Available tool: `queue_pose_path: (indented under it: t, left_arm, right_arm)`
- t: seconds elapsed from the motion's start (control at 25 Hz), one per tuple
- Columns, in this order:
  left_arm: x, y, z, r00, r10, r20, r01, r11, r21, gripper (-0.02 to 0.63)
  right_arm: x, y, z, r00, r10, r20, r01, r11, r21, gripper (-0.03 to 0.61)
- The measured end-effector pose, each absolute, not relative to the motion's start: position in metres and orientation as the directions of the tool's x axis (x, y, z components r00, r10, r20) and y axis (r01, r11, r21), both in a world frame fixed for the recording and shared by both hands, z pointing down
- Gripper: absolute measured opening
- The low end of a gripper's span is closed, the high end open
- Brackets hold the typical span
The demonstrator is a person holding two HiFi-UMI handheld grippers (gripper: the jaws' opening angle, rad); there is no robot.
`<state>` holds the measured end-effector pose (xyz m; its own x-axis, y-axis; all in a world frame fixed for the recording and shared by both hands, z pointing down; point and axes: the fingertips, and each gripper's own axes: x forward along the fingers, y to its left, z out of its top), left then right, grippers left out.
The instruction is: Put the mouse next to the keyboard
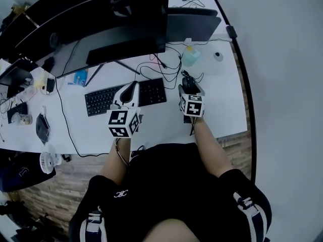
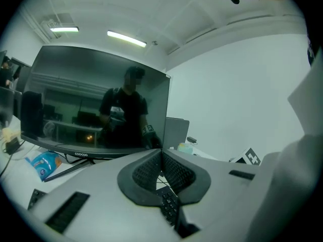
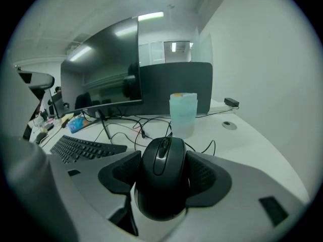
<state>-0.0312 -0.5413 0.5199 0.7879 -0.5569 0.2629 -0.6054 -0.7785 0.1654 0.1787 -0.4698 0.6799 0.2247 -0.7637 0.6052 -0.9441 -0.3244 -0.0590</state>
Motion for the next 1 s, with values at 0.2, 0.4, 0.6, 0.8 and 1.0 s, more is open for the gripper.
queue_pose_path:
  t: [0.2, 0.4, 0.6, 0.8, 1.0]
  left_arm:
    - [-0.037, -0.537, 0.525, 0.811, -0.518, 0.271, -0.569, -0.806, 0.162, 0.012]
    - [-0.042, -0.535, 0.524, 0.821, -0.505, 0.265, -0.553, -0.819, 0.154, 0.012]
    - [-0.047, -0.525, 0.523, 0.823, -0.507, 0.255, -0.552, -0.820, 0.152, 0.012]
    - [-0.048, -0.508, 0.515, 0.826, -0.515, 0.229, -0.551, -0.822, 0.140, 0.012]
    - [-0.043, -0.487, 0.501, 0.838, -0.509, 0.199, -0.536, -0.836, 0.118, 0.012]
  right_arm:
    - [0.166, -0.462, 0.715, 0.233, -0.709, 0.666, -0.942, -0.335, -0.026, 0.296]
    - [0.160, -0.459, 0.739, 0.236, -0.670, 0.704, -0.936, -0.350, -0.019, 0.296]
    - [0.159, -0.460, 0.759, 0.229, -0.647, 0.728, -0.942, -0.336, -0.002, 0.301]
    - [0.155, -0.457, 0.740, 0.200, -0.692, 0.693, -0.952, -0.304, -0.028, 0.390]
    - [0.152, -0.445, 0.680, 0.234, -0.806, 0.544, -0.949, -0.311, -0.051, 0.334]
